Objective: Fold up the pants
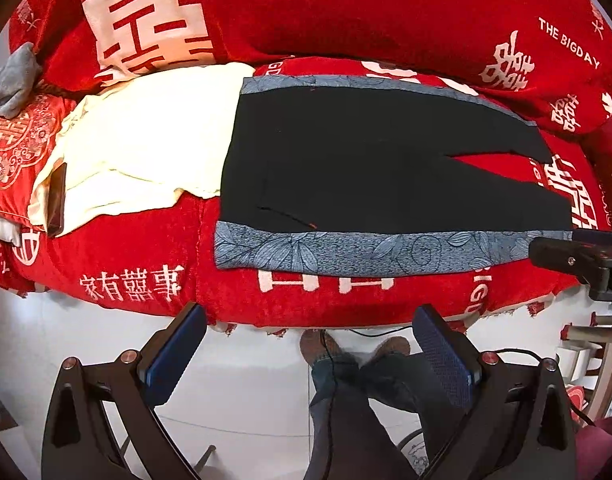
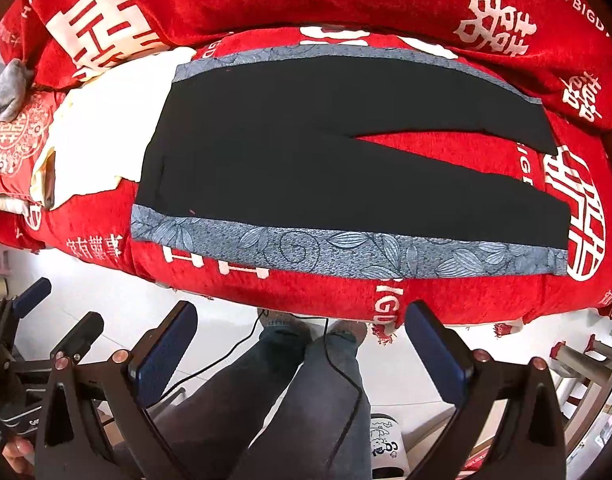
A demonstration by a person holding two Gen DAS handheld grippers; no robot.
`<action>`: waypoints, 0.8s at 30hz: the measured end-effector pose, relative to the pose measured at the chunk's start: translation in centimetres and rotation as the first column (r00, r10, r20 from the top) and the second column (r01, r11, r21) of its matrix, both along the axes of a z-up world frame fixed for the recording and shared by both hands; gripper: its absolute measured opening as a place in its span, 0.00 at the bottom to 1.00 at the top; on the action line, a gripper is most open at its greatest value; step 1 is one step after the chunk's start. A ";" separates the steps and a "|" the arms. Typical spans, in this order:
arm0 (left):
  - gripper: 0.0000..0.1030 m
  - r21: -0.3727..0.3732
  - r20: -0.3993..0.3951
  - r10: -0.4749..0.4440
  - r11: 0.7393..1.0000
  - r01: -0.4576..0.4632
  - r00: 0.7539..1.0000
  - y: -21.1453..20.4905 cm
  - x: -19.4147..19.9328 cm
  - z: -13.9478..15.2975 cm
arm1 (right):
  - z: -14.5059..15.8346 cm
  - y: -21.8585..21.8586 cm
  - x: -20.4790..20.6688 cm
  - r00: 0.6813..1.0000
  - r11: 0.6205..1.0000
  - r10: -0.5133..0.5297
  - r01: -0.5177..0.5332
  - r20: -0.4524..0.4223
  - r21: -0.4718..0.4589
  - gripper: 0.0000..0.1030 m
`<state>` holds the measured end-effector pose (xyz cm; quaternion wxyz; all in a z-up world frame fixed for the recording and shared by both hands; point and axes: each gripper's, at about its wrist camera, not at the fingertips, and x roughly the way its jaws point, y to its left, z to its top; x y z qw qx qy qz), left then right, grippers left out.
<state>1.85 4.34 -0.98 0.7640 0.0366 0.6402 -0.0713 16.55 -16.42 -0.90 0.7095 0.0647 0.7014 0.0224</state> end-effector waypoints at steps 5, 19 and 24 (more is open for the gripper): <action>1.00 0.021 0.001 -0.006 1.000 0.006 1.000 0.1 0.1 -0.1 | 0.1 0.0 -0.4 1.000 1.000 -0.022 0.022 0.004 0.000 1.00; 1.00 0.048 0.004 -0.029 0.998 0.029 1.000 0.5 0.2 -0.2 | 0.3 -0.2 -1.2 0.998 0.998 -0.068 0.068 0.014 -0.004 1.00; 1.00 0.049 0.005 -0.027 0.998 0.027 1.000 0.7 -0.1 -0.2 | 0.4 -0.3 -1.7 0.997 0.997 -0.077 0.077 0.015 -0.003 1.00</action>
